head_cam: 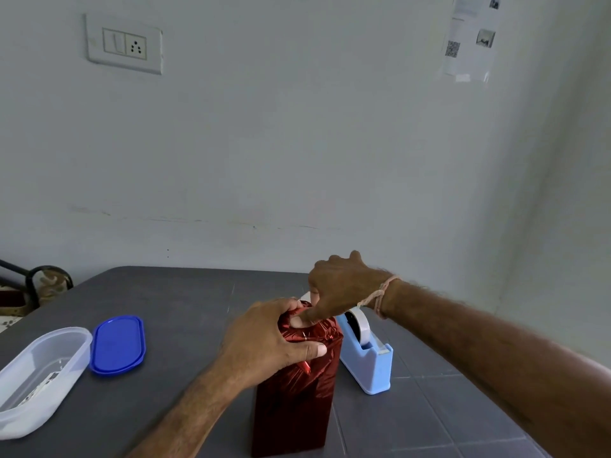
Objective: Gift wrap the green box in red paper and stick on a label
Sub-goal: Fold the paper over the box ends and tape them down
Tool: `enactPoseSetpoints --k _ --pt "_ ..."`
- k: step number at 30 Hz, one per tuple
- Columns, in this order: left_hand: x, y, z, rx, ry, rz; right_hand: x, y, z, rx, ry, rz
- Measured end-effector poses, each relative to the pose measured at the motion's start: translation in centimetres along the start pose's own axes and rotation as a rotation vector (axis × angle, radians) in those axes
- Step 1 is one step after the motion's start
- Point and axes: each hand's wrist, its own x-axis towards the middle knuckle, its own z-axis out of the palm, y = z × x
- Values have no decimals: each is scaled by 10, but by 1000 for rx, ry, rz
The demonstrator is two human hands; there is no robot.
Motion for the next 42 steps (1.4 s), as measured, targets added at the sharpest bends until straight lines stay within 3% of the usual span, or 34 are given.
enactPoseSetpoints --k 3,8,13,18,21,24,28,31,35,42 --pt "2 -3 0 -18 -8 -1 1 9 9 172 -53 68" --pt "3 -6 0 -68 -16 0 -2 15 42 825 -46 159" --pt "4 -4 1 -86 -18 11 -10 9 69 1100 103 255" --pt "0 -1 -8 -121 -60 45 -26 6 74 1410 374 167" --pt "-2 3 -17 -133 -123 36 -45 5 83 1392 557 80" --pt "-8 2 -24 -183 -127 17 -59 2 94 1283 628 -9" --pt "-31 -12 -31 -235 68 83 -73 11 112 993 721 -122" --pt "-48 -22 -30 -147 163 141 -78 13 117 865 695 -152" --pt "-51 -16 -27 8 211 211 -75 1 115 808 725 -155" --pt "-42 3 -31 -168 304 140 -69 -10 103 898 874 -166"
